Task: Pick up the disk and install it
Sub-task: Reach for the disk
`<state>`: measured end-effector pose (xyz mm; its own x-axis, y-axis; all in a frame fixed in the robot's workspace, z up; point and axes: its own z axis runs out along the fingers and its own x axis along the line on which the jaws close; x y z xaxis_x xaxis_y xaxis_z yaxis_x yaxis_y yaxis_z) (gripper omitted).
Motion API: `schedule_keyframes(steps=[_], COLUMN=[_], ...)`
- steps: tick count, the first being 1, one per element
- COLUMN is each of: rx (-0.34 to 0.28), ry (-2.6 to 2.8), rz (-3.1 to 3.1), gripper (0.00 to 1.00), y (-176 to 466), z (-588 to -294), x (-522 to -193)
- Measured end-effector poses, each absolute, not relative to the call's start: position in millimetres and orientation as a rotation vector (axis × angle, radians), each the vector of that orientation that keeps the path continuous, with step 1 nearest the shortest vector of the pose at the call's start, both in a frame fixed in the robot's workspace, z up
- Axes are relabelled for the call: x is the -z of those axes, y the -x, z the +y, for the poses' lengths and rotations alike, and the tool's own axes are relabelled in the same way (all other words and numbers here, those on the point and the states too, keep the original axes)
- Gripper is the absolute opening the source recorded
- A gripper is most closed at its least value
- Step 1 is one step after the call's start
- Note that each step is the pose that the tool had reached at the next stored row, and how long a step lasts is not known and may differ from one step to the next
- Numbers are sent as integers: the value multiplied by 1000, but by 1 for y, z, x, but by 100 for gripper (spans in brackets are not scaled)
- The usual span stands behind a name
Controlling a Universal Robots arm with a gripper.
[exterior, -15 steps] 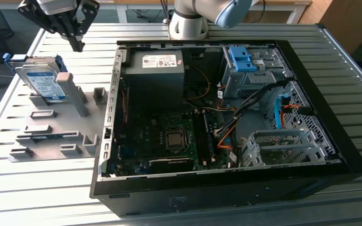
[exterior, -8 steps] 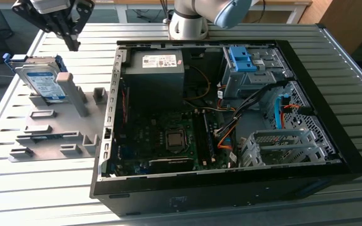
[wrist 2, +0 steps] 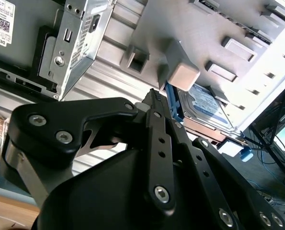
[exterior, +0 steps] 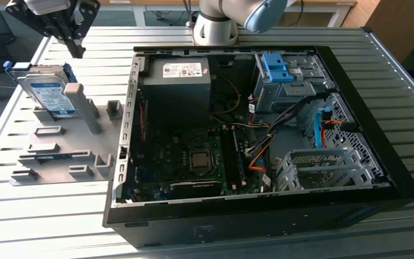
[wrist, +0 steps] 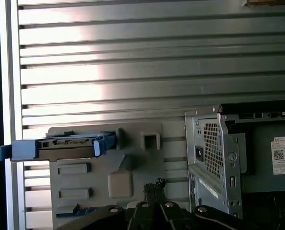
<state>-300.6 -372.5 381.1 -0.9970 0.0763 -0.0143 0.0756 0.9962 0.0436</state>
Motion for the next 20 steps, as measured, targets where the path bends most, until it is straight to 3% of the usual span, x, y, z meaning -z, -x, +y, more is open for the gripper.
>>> schedule_keyframes(steps=[20], rx=[-67], ry=[-119], rz=[3123], gripper=[11], y=[345], z=[-361], x=[-379])
